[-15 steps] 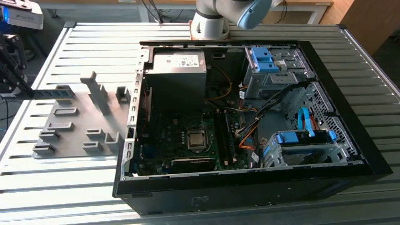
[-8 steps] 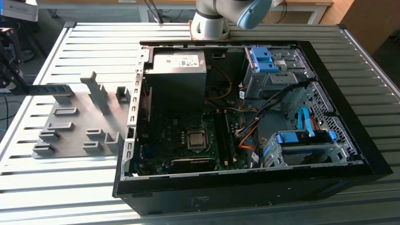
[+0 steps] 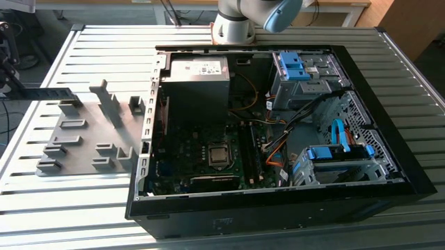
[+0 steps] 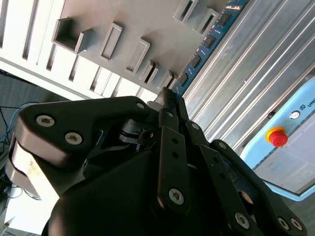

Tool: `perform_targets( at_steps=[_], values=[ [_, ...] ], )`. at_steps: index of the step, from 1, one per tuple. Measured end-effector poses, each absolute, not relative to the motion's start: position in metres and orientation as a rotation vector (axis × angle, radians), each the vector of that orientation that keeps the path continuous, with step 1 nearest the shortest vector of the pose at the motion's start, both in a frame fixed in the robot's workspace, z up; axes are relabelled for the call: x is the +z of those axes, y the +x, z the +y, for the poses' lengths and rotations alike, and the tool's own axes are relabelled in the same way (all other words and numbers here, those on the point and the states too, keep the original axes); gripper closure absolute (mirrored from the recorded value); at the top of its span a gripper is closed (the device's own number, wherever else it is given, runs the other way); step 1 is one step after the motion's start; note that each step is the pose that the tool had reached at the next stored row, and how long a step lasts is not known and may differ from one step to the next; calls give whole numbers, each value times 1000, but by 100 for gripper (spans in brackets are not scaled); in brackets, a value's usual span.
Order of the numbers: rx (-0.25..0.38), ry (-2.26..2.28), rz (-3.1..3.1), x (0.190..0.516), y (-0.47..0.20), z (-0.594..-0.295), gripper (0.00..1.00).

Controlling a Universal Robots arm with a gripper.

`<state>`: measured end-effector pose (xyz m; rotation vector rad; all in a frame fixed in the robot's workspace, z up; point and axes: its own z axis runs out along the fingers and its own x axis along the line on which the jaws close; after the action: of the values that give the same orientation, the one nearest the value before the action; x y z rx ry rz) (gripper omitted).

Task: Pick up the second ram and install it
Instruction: 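Pick up the second ram and move it above second insertion slot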

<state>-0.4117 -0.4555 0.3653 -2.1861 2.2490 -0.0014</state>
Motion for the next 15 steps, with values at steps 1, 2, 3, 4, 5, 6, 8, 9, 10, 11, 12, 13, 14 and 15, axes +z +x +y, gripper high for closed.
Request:
perform_targets(
  at_steps=[1,2,3,4,5,6,8,9,10,11,12,13,14,15],
  values=[
    [-2,-2186,2249,367,-412,-455,86],
    [-2,-2186,2249,369,-412,-455,86],
    [-2,-2186,2249,370,-412,-455,86],
    [-2,-2186,2249,372,-412,-455,86],
    [-2,-2186,2249,373,-412,-455,86],
    [-2,-2186,2249,375,-412,-455,86],
    [-3,-2186,2249,378,-412,-455,86],
    [-3,-2186,2248,379,-412,-455,86],
    [-3,-2185,2248,380,-412,-455,86],
    [-3,-2185,2248,381,-412,-455,86],
    [-4,-2185,2248,383,-412,-455,86],
    [-4,-2185,2248,384,-412,-455,86],
    [-4,-2185,2248,385,-412,-455,86],
    [-4,-2185,2248,386,-412,-455,86]
  ],
)
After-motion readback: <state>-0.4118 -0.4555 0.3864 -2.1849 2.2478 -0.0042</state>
